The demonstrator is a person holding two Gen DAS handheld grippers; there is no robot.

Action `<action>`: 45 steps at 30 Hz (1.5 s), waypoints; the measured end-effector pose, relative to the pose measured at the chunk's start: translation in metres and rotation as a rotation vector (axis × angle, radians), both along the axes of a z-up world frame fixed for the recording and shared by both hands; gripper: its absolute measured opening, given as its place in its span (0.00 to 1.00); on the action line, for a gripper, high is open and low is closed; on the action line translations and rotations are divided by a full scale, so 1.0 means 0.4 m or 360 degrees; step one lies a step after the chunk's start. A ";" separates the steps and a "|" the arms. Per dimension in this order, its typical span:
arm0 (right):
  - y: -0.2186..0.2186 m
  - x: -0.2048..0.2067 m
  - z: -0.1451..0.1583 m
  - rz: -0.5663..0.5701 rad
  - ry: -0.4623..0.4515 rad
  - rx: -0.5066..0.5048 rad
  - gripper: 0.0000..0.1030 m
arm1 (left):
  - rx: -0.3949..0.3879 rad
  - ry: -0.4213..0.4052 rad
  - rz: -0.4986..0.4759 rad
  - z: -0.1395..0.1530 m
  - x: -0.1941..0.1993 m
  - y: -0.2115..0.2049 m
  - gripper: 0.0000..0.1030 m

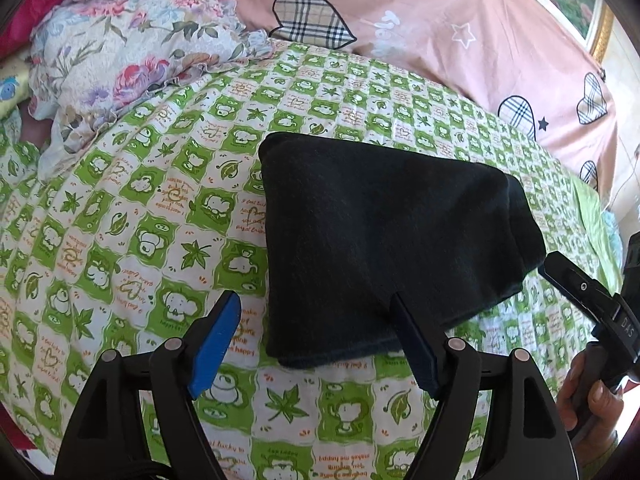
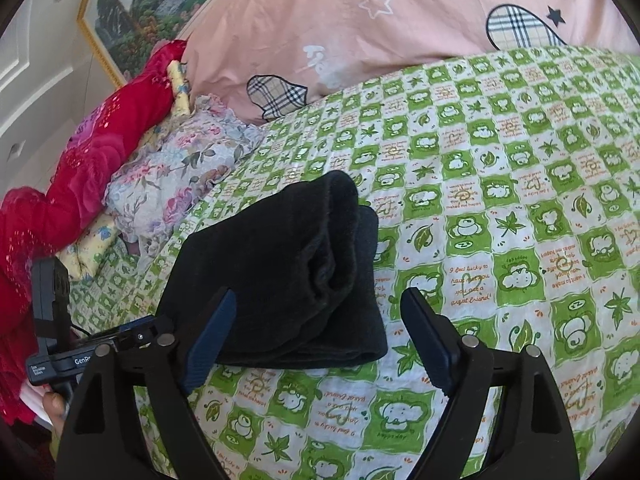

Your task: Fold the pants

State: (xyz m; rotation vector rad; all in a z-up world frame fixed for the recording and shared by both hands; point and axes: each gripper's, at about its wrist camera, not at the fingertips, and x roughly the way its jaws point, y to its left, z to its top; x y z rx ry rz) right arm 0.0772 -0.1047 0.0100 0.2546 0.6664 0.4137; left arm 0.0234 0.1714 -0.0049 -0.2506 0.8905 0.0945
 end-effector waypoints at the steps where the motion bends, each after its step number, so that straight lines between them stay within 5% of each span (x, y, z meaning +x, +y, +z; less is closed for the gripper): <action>1: 0.009 -0.007 0.002 0.0014 -0.0017 -0.0028 0.84 | 0.0015 -0.0003 -0.0002 0.002 -0.004 -0.004 0.76; 17: 0.116 -0.099 0.005 0.0166 -0.0218 -0.0383 0.98 | 0.0228 -0.0138 -0.0003 0.022 -0.090 -0.052 0.79; 45: 0.164 -0.112 -0.059 0.0215 -0.0301 -0.0489 0.99 | 0.0346 -0.0148 0.0036 -0.034 -0.119 -0.076 0.80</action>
